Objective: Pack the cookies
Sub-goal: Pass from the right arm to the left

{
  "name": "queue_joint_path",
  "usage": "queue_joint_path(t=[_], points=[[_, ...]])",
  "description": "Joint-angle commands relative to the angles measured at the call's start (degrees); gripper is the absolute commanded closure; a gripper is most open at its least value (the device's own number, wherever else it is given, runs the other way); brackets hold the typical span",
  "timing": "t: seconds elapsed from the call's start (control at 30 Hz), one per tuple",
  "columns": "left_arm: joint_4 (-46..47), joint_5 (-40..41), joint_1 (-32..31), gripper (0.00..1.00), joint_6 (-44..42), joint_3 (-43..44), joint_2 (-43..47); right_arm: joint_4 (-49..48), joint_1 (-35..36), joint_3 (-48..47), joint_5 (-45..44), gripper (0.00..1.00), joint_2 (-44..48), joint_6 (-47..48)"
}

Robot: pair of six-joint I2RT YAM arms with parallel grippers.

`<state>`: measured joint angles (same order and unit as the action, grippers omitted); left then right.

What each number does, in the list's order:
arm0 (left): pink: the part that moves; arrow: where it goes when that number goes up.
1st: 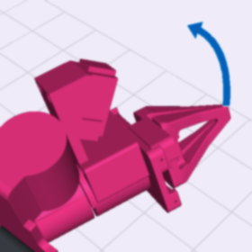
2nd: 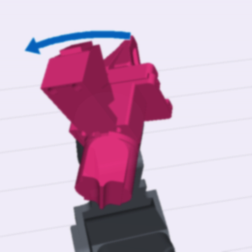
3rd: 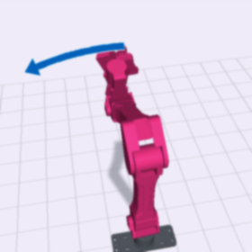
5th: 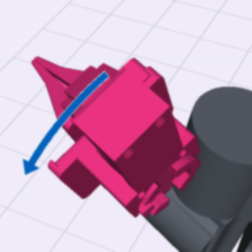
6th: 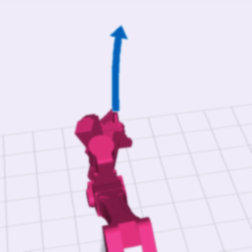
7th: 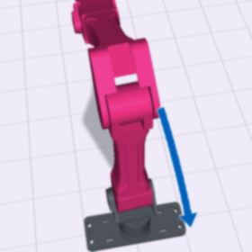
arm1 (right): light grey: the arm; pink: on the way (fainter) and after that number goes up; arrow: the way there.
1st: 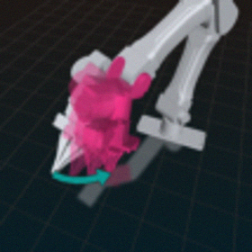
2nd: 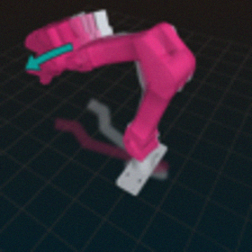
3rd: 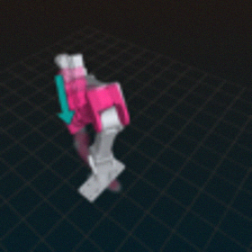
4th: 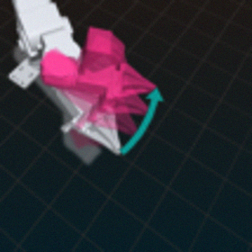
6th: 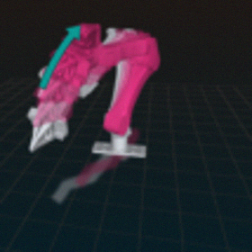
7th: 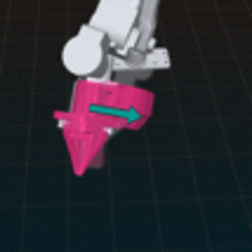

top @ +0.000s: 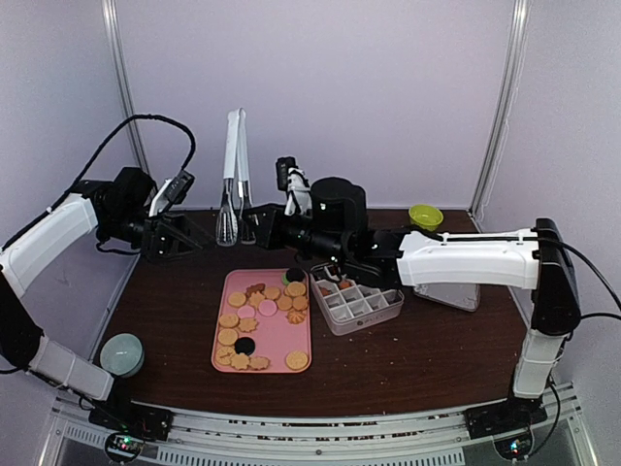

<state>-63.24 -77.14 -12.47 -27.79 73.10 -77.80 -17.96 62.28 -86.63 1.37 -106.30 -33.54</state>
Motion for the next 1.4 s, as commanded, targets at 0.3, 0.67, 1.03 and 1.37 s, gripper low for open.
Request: queue_joint_path(t=[0.3, 0.67, 1.03, 1.37], points=[[-0.16, -9.8, -0.8, 0.43, 2.17, 1.46, -0.94, -9.72, 1.68, -4.31, 1.79, 1.0, -4.45, -2.09], [0.05, -11.77, -0.83, 0.99, 2.15, 0.39, -0.86, -12.6, 3.49, -4.96, 0.54, 1.0, -5.71, 0.92], [-2.44, -7.36, -2.02, 1.0, -2.24, -1.09, 1.11, -8.64, -0.41, 0.14, 11.33, 0.49, 1.02, 4.95], [-31.63, 9.25, -8.66, 1.0, -34.23, 6.63, -8.51, 17.84, -7.43, 2.47, 37.81, 0.22, 12.34, 19.23]])
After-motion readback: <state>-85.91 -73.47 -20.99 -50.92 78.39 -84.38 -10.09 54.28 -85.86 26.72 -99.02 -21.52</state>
